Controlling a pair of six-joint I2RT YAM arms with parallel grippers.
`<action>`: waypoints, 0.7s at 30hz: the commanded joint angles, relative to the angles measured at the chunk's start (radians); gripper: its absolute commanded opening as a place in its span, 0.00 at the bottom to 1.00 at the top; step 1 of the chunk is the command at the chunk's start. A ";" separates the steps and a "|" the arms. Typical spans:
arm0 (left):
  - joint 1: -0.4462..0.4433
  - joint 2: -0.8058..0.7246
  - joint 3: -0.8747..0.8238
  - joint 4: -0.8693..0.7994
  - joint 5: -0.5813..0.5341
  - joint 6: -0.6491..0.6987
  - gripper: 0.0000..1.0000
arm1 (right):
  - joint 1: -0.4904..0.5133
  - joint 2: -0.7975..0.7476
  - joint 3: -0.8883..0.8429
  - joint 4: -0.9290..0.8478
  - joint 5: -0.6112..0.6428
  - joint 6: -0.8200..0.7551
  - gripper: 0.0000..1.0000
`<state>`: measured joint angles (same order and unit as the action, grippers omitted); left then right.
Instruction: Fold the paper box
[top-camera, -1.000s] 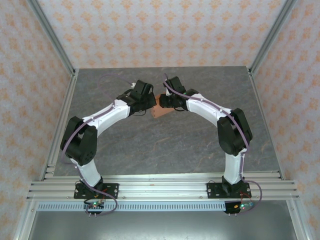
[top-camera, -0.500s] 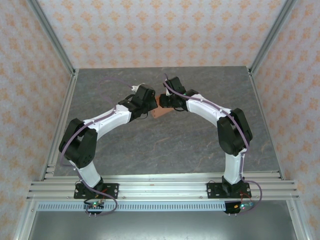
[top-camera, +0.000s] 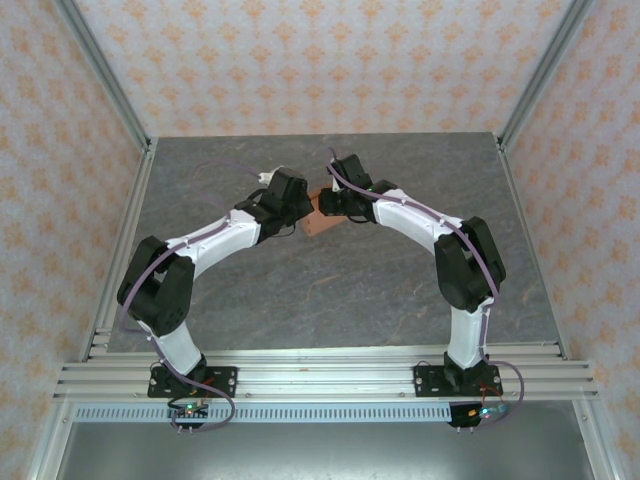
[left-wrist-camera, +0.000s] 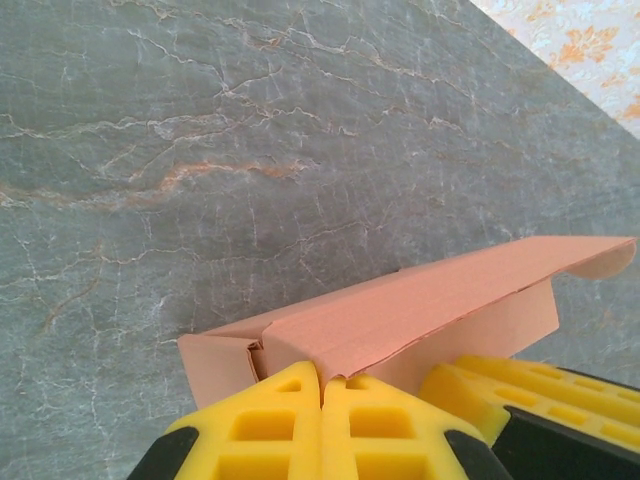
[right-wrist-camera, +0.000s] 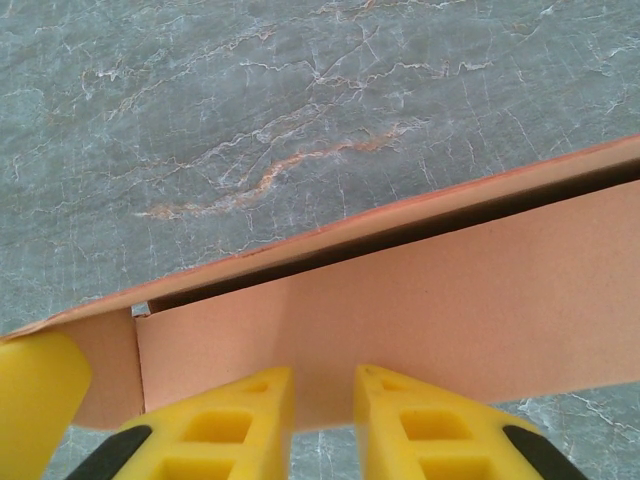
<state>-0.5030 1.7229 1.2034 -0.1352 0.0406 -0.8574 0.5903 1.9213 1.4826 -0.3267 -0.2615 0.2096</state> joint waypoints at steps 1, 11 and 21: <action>-0.009 0.012 -0.037 0.006 0.069 -0.028 0.00 | 0.019 0.022 -0.046 -0.081 -0.019 0.010 0.23; -0.026 -0.014 -0.144 0.060 0.042 0.002 0.00 | 0.018 0.025 -0.038 -0.085 -0.015 0.010 0.23; -0.054 -0.022 -0.189 0.103 0.029 0.048 0.00 | 0.017 0.024 -0.034 -0.091 -0.015 0.010 0.23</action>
<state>-0.5179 1.6852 1.0676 0.0525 0.0349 -0.8303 0.5903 1.9213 1.4826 -0.3248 -0.2588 0.2096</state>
